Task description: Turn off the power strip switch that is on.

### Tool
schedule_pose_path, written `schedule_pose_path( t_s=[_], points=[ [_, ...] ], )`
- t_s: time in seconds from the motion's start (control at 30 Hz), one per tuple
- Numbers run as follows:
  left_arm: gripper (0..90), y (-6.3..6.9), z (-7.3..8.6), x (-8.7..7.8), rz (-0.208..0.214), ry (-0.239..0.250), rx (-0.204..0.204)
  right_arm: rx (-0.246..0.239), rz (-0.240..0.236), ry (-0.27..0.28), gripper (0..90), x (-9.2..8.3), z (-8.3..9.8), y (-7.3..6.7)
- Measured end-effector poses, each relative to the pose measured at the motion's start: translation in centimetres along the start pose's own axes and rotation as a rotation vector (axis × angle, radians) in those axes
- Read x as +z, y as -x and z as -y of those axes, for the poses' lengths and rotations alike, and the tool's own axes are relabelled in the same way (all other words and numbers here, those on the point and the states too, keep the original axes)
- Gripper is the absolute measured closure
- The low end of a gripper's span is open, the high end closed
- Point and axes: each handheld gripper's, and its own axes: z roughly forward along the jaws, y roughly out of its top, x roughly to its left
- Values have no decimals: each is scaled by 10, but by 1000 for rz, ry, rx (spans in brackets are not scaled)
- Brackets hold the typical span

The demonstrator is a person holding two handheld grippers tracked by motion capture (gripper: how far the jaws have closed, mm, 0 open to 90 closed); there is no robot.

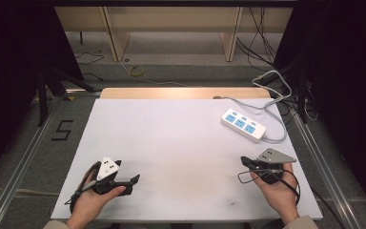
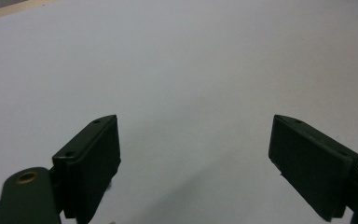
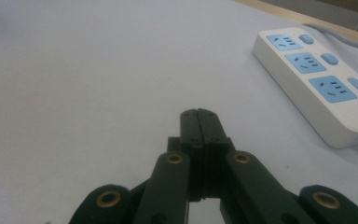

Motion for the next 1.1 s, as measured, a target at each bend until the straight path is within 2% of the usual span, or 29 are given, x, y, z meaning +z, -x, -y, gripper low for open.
schedule_pose_path(
  t_s=[0.53,0.73,1.1],
  points=[
    [167,-1,0,0,-12,1,9,16,41,-20,900,3,-11,14],
    [171,0,-1,1,-20,2,27,18,44,-25,900,5,-13,16],
    [176,-1,-1,1,-29,1,33,27,55,-39,900,6,-17,21]
  ],
)
